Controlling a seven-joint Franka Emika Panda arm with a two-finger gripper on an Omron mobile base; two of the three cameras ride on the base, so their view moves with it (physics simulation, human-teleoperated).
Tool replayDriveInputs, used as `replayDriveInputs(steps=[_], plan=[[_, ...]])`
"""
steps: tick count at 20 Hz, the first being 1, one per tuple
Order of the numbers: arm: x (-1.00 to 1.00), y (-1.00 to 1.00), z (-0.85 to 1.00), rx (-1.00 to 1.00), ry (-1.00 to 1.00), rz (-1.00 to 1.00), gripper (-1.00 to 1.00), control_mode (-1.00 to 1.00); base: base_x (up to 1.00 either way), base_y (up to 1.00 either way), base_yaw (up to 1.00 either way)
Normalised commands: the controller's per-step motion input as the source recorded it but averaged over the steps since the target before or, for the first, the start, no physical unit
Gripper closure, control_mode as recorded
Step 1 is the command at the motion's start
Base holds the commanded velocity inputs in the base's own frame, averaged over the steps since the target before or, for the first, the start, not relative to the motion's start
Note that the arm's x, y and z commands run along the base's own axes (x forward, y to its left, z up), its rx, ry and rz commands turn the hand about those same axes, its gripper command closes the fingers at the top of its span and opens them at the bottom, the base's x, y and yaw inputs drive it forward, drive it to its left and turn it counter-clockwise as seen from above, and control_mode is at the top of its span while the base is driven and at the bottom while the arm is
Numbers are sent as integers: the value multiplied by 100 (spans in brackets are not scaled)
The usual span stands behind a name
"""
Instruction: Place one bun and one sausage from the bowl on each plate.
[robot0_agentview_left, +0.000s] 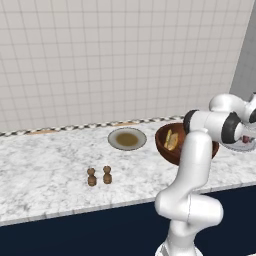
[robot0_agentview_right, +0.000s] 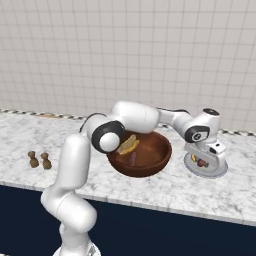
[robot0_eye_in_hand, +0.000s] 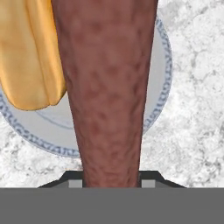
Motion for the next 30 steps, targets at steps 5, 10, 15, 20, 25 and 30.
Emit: replayDriveInputs(steps=[5,10,15,20,25,30], plan=[[7,0,-44,0,-6,0,100,-100,0,0,0],[11,0,-21,0,-5,0,100,-100,0,0,0],[15,0,-16,0,-1,0,100,-100,0,0,0],[0,0,-11,0,-5,0,100,-100,0,0,0],[0,0,0,0,0,0,100,-100,0,0,0],[0,0,0,0,0,0,-100,-100,0,0,0]])
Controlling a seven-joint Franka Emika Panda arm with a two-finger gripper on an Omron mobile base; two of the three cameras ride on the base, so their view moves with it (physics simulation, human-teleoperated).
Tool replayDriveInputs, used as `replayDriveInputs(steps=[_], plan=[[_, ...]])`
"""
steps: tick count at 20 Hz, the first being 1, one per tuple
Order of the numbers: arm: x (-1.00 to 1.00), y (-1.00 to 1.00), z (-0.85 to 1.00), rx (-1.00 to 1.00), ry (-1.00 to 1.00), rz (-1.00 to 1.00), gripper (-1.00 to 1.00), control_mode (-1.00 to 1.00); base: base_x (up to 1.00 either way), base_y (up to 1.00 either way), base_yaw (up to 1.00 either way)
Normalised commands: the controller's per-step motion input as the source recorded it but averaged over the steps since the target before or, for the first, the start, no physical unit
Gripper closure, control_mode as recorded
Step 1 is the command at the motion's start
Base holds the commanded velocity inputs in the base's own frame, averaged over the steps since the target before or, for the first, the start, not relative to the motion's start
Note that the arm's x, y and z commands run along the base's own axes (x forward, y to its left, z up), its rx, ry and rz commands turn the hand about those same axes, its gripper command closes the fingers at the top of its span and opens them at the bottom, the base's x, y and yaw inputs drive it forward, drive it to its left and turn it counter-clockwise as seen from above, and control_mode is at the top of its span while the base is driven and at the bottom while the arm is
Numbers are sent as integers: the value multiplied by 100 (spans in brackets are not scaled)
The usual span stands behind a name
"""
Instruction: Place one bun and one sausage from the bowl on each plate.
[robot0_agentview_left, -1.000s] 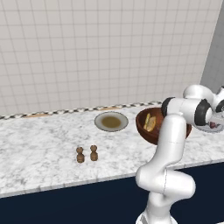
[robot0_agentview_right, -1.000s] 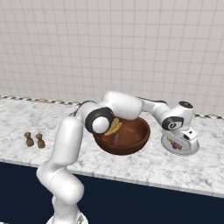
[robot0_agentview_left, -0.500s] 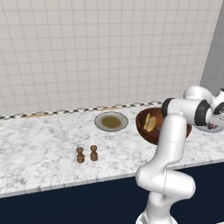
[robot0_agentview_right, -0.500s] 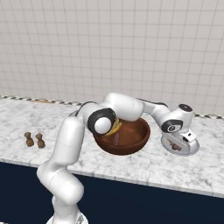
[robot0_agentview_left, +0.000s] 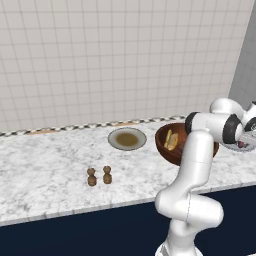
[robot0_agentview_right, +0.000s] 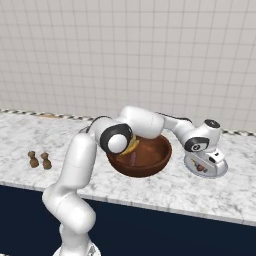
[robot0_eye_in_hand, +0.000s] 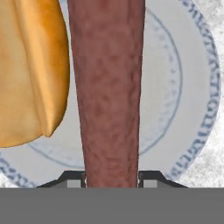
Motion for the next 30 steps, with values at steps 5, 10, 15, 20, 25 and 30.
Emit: replayDriveInputs(steps=[5,10,15,20,25,30], plan=[[0,0,0,0,0,0,-100,-100,0,0,0],[-17,0,3,0,-3,0,-100,-100,0,0,0],[-100,56,52,-12,-17,2,-100,-100,0,0,0],[-65,100,44,-20,-5,6,-100,-100,0,0,0],[-1,100,53,-9,0,10,-100,-100,0,0,0],[1,78,64,0,-1,12,-100,-100,0,0,0]])
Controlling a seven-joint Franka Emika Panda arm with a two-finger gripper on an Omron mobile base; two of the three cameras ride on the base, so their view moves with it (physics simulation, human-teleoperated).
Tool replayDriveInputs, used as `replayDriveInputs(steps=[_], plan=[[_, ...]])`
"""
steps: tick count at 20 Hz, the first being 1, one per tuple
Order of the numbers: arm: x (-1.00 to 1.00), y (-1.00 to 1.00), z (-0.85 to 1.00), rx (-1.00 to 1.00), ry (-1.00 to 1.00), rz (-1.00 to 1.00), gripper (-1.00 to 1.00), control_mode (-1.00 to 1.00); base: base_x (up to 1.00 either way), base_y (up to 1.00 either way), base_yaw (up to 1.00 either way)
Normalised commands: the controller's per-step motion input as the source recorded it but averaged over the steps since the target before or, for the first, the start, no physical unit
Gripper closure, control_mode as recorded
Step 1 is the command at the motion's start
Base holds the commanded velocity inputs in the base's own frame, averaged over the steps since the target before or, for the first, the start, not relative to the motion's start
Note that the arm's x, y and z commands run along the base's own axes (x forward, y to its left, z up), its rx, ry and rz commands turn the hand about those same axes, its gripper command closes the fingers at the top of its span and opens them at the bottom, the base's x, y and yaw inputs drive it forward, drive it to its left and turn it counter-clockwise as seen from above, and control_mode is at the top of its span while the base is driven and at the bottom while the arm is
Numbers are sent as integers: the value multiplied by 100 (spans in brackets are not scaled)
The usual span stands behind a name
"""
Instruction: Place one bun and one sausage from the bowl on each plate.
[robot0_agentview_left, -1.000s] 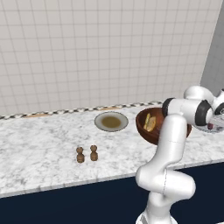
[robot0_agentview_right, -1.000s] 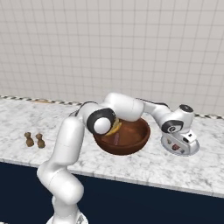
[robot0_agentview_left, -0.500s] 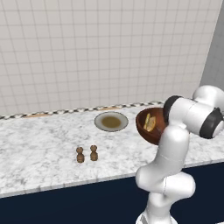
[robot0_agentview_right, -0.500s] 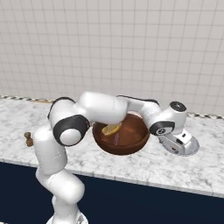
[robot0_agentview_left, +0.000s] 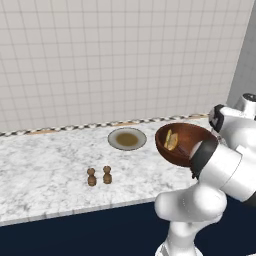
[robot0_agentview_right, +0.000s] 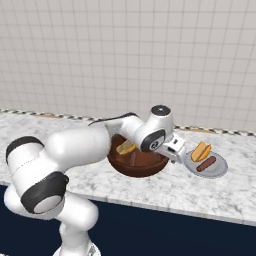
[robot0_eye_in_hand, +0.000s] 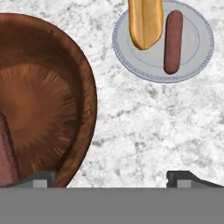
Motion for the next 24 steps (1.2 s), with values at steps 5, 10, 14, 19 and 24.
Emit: replayDriveInputs(steps=[5,10,14,19,24], plan=[[21,83,43,0,4,17,-100,-100,0,0,0],[31,86,19,1,13,4,-100,-100,0,0,0],[27,67,0,1,14,0,-100,-100,0,0,0],[10,37,0,19,15,0,-100,-100,0,0,0],[4,31,-12,29,6,-3,-100,-100,0,0,0]])
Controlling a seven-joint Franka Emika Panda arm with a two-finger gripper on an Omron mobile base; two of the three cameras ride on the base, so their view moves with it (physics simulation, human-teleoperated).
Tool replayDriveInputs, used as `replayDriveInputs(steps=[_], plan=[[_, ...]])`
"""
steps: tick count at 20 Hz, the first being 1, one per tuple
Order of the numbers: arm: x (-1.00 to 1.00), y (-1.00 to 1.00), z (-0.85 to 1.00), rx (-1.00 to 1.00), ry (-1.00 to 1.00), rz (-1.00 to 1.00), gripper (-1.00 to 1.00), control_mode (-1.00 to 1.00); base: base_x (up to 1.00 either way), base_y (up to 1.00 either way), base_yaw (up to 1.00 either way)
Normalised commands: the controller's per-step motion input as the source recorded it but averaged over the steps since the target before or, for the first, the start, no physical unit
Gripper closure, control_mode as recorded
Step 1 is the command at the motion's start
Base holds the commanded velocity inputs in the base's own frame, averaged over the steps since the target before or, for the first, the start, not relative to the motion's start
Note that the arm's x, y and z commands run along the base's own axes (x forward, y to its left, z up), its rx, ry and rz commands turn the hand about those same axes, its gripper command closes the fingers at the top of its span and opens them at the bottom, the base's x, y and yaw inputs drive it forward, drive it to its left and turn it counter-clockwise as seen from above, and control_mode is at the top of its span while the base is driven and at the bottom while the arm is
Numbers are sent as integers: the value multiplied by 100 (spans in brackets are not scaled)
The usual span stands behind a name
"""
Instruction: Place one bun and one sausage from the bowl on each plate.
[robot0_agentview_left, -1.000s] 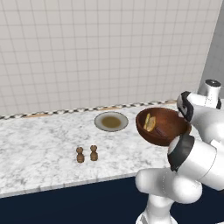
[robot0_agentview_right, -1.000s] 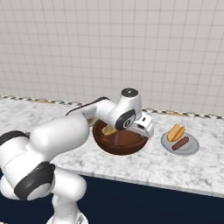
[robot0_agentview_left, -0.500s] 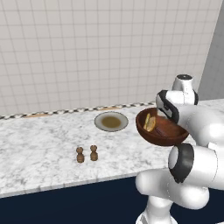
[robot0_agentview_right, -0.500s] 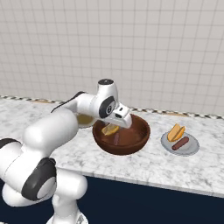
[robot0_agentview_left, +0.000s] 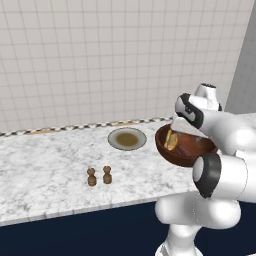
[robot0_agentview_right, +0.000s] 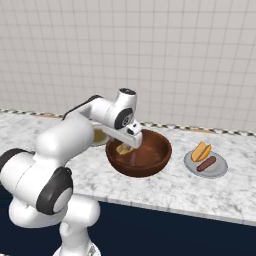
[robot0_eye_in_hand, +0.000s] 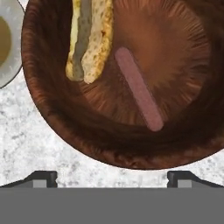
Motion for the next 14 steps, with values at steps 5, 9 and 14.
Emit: replayDriveInputs(steps=[5,9,14], plan=[[2,24,-18,30,0,-7,-100,-100,0,0,0],[16,0,-3,23,-4,-11,-100,-100,0,0,0],[7,18,-4,3,-10,-11,-100,-100,0,0,0]])
